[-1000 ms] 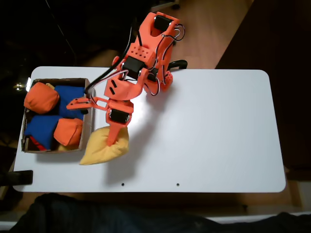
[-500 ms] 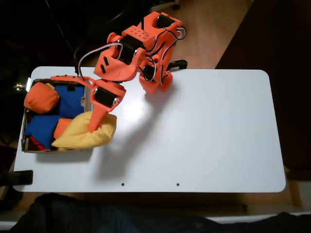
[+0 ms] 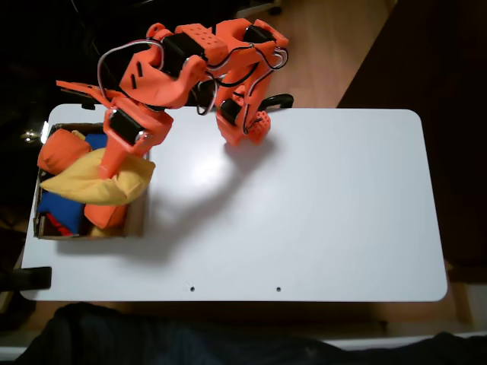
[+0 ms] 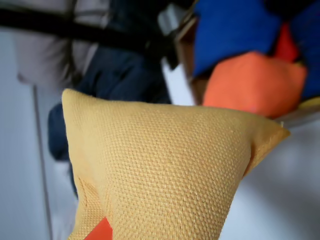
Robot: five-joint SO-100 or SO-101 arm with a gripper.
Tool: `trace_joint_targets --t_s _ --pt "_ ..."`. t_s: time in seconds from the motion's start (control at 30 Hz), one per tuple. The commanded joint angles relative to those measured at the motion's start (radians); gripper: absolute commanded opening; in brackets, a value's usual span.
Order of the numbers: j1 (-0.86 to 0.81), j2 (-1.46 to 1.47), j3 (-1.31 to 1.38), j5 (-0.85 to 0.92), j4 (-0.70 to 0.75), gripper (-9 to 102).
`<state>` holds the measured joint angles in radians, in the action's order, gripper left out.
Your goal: Grasp a bag and put it in the box.
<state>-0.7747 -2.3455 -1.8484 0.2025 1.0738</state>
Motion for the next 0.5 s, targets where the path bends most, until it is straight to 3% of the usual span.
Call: trace_joint_targets --t_s 0.0,0.47 --pt "-0.049 0.015 0.146 -0.015 0.018 0" --pt "-0.176 0.187 0.331 -0.032 0.123 1"
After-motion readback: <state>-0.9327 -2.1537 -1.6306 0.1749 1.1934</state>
